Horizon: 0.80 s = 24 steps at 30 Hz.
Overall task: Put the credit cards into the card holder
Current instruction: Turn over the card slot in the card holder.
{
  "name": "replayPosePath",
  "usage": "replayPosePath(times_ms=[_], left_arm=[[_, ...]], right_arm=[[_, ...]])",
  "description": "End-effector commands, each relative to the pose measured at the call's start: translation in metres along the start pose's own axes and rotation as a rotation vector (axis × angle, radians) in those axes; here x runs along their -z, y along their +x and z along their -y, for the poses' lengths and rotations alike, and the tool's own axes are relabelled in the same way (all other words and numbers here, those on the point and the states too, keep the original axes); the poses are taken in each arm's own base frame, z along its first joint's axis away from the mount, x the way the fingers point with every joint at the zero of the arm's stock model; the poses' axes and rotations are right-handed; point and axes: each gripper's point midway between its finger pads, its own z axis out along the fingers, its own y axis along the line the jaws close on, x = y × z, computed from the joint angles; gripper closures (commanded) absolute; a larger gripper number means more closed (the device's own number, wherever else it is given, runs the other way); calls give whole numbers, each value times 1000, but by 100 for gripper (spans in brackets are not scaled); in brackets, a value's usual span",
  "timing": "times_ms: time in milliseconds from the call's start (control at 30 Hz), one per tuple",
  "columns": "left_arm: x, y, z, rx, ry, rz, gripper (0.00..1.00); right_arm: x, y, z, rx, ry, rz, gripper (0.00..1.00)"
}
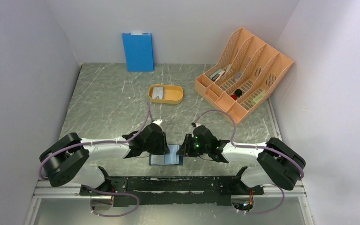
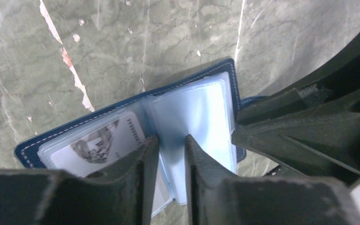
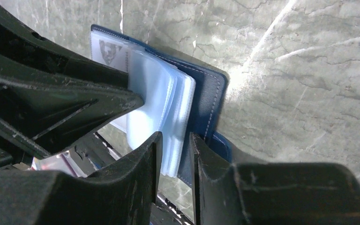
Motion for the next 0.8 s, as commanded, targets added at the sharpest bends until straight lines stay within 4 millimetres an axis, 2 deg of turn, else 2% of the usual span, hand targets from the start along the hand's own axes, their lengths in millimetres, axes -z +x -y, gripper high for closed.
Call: replayPosePath(times_ms=[0, 100, 200, 433, 600, 767], left_arm=[[-8, 4, -18, -31, -100, -15, 74], [-11, 8, -28, -35, -148, -34, 87], [-13, 12, -35, -29, -168, -42, 95], [-16, 18, -39, -16, -175, -55, 95], [-15, 19, -40, -12, -181, -55, 95], [-15, 20, -40, -4, -175, -55, 95]], right_arm=[[0, -2, 1, 50, 51, -1, 68], [4, -7, 4, 60, 82, 22, 68], [8, -10, 7, 59, 103, 38, 68], [12, -15, 5, 47, 97, 72, 67], [21, -27, -12, 62, 33, 128, 63], [16, -31, -13, 78, 62, 116, 63]])
